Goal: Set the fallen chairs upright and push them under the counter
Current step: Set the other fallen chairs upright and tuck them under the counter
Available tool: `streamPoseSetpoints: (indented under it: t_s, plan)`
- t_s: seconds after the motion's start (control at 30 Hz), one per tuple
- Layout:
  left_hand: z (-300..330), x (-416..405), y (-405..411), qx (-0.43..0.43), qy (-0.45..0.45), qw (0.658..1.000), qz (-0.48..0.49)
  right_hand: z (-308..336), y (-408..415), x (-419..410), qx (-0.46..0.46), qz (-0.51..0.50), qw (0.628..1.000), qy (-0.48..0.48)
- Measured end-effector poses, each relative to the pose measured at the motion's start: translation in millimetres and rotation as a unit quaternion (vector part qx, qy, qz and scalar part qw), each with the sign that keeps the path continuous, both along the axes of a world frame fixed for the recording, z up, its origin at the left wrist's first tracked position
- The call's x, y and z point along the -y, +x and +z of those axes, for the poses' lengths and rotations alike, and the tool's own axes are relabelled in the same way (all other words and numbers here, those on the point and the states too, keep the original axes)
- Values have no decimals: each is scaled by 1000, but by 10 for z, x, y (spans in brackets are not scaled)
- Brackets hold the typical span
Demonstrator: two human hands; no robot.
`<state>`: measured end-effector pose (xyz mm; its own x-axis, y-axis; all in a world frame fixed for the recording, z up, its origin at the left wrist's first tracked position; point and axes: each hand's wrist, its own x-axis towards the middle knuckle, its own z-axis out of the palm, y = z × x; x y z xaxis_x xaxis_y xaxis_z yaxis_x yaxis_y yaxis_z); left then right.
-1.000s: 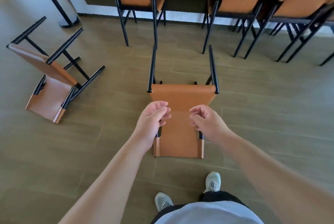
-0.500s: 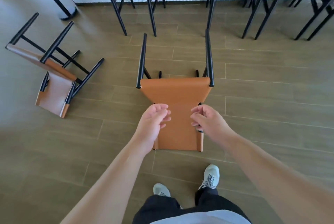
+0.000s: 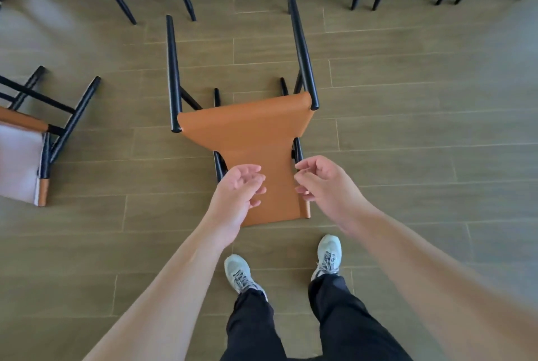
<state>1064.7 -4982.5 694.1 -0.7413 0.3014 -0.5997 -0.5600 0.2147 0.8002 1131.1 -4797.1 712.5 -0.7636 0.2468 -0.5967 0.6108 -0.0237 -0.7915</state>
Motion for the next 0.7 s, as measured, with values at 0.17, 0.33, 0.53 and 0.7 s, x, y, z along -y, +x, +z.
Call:
streamPoseSetpoints:
  t_s: [0.17,0.33,0.53,0.7]
  plan:
    - [-761,80,-202,-7,-31,999,-19,-652,-186,176,14,15,1000,13]
    - [-1835,167,-236,-24,-83,996,-32,-1699,-322,305,34,53,997,51]
    - [-3412,241,-108,-19,-125,992,-23,-3410,-346,390,77,76,991,78]
    - [-4779,330,-4,-55,-181,981,-47,-4857,-265,486,91,113,982,121]
